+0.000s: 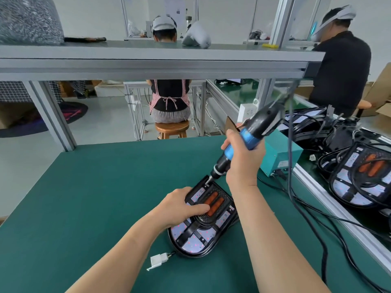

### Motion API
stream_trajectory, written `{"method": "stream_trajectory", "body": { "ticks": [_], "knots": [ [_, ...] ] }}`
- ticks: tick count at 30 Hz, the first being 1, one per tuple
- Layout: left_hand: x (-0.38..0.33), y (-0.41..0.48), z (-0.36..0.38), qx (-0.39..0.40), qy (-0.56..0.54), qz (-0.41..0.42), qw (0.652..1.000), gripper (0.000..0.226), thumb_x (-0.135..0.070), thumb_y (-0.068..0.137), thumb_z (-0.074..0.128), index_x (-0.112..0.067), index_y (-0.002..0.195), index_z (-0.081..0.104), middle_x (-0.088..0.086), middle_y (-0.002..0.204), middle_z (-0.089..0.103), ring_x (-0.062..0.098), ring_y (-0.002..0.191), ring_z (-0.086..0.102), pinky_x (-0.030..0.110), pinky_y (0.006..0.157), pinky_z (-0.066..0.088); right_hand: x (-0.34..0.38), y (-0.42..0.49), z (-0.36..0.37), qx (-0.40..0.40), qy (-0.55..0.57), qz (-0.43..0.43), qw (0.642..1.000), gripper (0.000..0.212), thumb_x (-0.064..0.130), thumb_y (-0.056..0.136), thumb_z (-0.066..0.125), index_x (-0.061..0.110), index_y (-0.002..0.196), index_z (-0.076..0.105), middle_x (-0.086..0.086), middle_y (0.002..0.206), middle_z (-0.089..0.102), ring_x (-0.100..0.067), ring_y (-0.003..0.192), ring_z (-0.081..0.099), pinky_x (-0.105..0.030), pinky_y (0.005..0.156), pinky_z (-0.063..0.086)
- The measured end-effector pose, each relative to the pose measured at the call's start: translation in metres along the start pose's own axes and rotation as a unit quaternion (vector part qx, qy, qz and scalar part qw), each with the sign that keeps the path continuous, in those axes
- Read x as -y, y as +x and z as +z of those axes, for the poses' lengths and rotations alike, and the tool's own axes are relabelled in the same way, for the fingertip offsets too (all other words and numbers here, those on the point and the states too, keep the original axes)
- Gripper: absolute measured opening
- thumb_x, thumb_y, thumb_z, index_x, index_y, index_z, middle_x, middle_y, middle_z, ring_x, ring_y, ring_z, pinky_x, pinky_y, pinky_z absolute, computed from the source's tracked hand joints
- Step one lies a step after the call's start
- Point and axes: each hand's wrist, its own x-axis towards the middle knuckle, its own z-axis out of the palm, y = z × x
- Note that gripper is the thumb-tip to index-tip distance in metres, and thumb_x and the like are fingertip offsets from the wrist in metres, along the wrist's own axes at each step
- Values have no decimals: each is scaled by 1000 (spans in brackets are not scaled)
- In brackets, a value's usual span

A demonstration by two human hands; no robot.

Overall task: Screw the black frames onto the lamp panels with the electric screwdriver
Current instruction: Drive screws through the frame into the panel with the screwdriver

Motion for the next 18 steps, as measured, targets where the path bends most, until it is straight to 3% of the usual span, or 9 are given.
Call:
{"method": "stream_trajectory", "body": {
  "ticks": [3, 5, 8, 12, 15, 17, 18],
  "knots": [
    [0, -5, -3, 21, -28, -10, 999, 23, -32, 83, 81, -24, 102, 70, 0, 96, 78, 20, 91, 74, 40, 90, 58, 16, 12, -13, -41, 47, 17, 998, 22, 11, 77, 70, 16, 93, 55, -1, 59, 55, -16, 54, 52, -23, 59, 48],
    [-1, -9, -6, 38, -30, -13, 999, 21, -30, 84, 81, -26, 101, 70, -2, 94, 78, 18, 87, 75, 33, 82, 60, 22, 19, -30, -76, 79, 40, 993, 23, 12, 78, 69, 15, 94, 54, 0, 60, 55, -18, 55, 53, -26, 59, 48],
    [-3, -14, -10, 65, -29, -20, 997, 27, -32, 84, 81, -24, 106, 68, -4, 94, 78, 14, 85, 76, 22, 70, 58, 23, 25, -69, -130, 137, 94, 978, 21, 16, 84, 70, 16, 98, 55, 2, 65, 55, -15, 58, 54, -25, 59, 49],
    [-6, -15, -12, 71, 8, -32, 997, 35, -40, 82, 81, -23, 109, 66, -5, 96, 78, 13, 86, 75, 23, 73, 58, 14, 23, -129, -174, 172, 137, 960, 19, 28, 93, 71, 17, 92, 55, 5, 67, 59, -10, 58, 58, -23, 63, 52],
    [-9, -16, -15, 79, 9, -38, 996, 40, -45, 79, 81, -26, 110, 65, -9, 94, 78, 8, 81, 75, 19, 67, 56, 8, 20, -164, -208, 165, 146, 953, 19, 32, 95, 69, 20, 88, 57, 7, 64, 61, -8, 55, 60, -22, 58, 53],
    [-15, -17, -12, 45, 31, -24, 998, 45, -50, 78, 79, -28, 114, 64, -11, 100, 77, 3, 86, 72, 15, 72, 53, 3, 18, -183, -220, 159, 151, 950, 20, 33, 95, 70, 19, 88, 56, 8, 63, 60, -8, 55, 59, -22, 59, 52],
    [-17, -16, -10, -14, 70, -3, 997, 45, -51, 80, 77, -28, 117, 64, -12, 107, 73, 3, 92, 69, 16, 80, 51, 0, 18, -190, -222, 157, 155, 950, 21, 33, 94, 71, 19, 88, 56, 7, 65, 59, -8, 57, 58, -22, 62, 51]
  ]
}}
